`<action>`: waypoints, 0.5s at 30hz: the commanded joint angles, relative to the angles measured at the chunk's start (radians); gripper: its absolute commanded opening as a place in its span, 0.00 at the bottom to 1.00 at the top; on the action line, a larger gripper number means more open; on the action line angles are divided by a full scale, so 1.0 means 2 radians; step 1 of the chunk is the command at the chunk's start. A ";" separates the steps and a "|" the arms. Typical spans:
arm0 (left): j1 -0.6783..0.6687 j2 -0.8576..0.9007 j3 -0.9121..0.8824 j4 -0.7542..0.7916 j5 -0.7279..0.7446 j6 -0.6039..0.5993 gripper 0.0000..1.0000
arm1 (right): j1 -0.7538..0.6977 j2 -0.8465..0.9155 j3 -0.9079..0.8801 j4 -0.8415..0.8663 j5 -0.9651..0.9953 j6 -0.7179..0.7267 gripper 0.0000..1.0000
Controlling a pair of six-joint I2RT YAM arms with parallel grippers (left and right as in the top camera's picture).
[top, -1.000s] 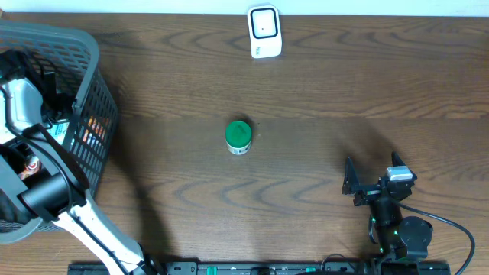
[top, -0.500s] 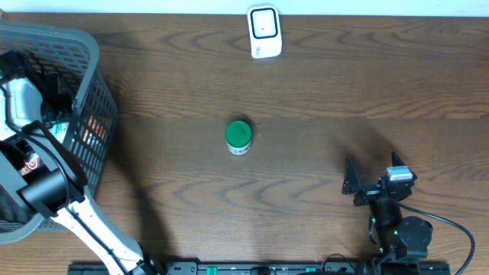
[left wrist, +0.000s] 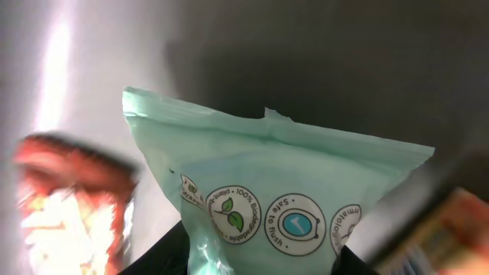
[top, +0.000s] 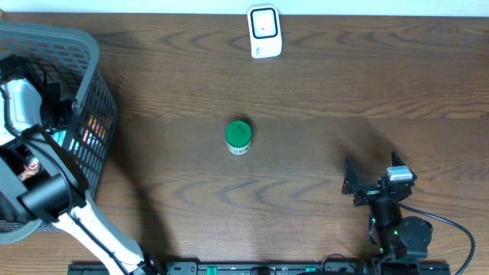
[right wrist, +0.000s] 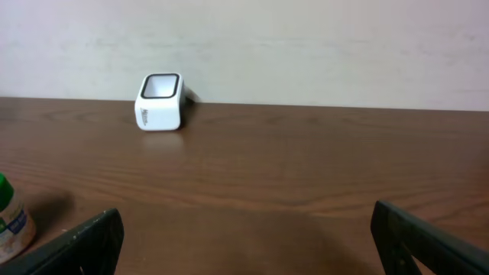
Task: Scan the item barcode
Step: 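Carry the wipes pack with the left gripper to the scanner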
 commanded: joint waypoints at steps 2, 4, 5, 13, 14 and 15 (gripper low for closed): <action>-0.001 -0.114 0.003 -0.003 -0.010 -0.060 0.39 | 0.003 0.001 -0.001 -0.002 0.001 0.007 0.99; -0.001 -0.153 0.003 -0.003 -0.003 -0.086 0.39 | 0.003 0.001 -0.001 -0.002 0.001 0.007 0.99; -0.001 -0.173 0.003 -0.003 0.005 -0.096 0.39 | 0.003 0.001 -0.001 -0.002 0.001 0.007 0.99; -0.001 -0.307 0.003 0.002 0.218 -0.171 0.39 | 0.003 0.001 -0.001 -0.002 0.001 0.007 0.99; -0.001 -0.320 0.003 0.004 0.270 -0.183 0.39 | 0.003 0.001 -0.001 -0.002 0.001 0.007 0.99; -0.004 -0.327 0.003 0.006 0.313 -0.189 0.39 | 0.003 0.001 -0.001 -0.002 0.001 0.007 0.99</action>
